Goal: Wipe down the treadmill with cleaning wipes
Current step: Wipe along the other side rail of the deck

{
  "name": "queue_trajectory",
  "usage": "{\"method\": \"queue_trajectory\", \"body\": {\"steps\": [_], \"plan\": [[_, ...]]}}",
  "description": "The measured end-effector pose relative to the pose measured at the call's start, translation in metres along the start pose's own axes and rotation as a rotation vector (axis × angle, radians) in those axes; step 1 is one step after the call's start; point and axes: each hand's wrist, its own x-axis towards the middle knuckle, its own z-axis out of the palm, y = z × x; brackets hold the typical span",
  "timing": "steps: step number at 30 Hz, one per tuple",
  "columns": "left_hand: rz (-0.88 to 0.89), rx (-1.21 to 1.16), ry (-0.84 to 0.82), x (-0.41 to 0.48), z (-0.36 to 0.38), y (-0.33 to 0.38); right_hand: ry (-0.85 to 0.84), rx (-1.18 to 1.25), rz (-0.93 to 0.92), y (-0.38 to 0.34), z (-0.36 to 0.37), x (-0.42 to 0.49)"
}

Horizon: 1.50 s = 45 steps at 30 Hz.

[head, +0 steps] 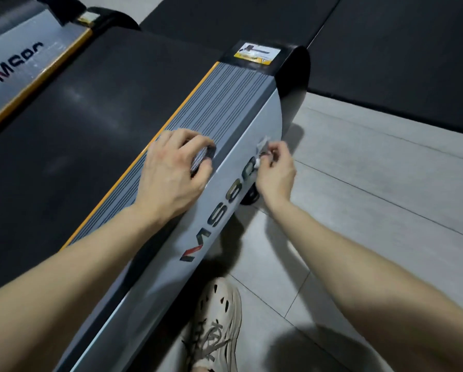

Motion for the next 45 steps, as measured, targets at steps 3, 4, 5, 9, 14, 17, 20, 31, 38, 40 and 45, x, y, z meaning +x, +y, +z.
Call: {"method": "queue_trajectory", "body": {"steps": [3,4,5,9,14,17,20,31,38,40,45], "plan": [[0.046,-0.017,-0.03,0.039,0.01,0.005,-0.221,0.076,-0.125,0.0,0.003,-0.098],[0.061,-0.017,-0.049,0.052,0.017,0.005,-0.291,0.084,-0.173,0.001,-0.001,-0.117],[0.075,-0.022,-0.069,0.065,0.023,0.005,-0.313,0.098,-0.208,0.002,-0.003,-0.118],[0.063,-0.069,-0.058,0.084,0.041,0.006,-0.054,0.169,-0.155,-0.014,-0.002,-0.014],[0.042,-0.089,-0.042,0.082,0.045,0.006,0.184,0.21,-0.234,-0.058,-0.011,0.102],[0.049,-0.092,-0.042,0.083,0.045,0.008,0.216,0.155,-0.072,-0.025,0.005,0.119],[0.05,-0.09,-0.04,0.083,0.045,0.006,0.042,0.061,0.425,0.03,0.016,0.103],[0.057,-0.073,-0.037,0.085,0.046,0.005,0.076,0.072,0.008,-0.013,-0.004,0.129],[0.03,-0.065,-0.062,0.089,0.042,0.01,-0.31,-0.048,0.377,0.084,-0.046,0.048],[0.011,-0.066,-0.072,0.088,0.039,0.013,-0.344,0.099,0.434,0.075,-0.058,0.028],[0.036,0.028,-0.196,0.09,0.031,0.02,-0.356,0.263,0.336,0.009,-0.095,-0.008]]}}
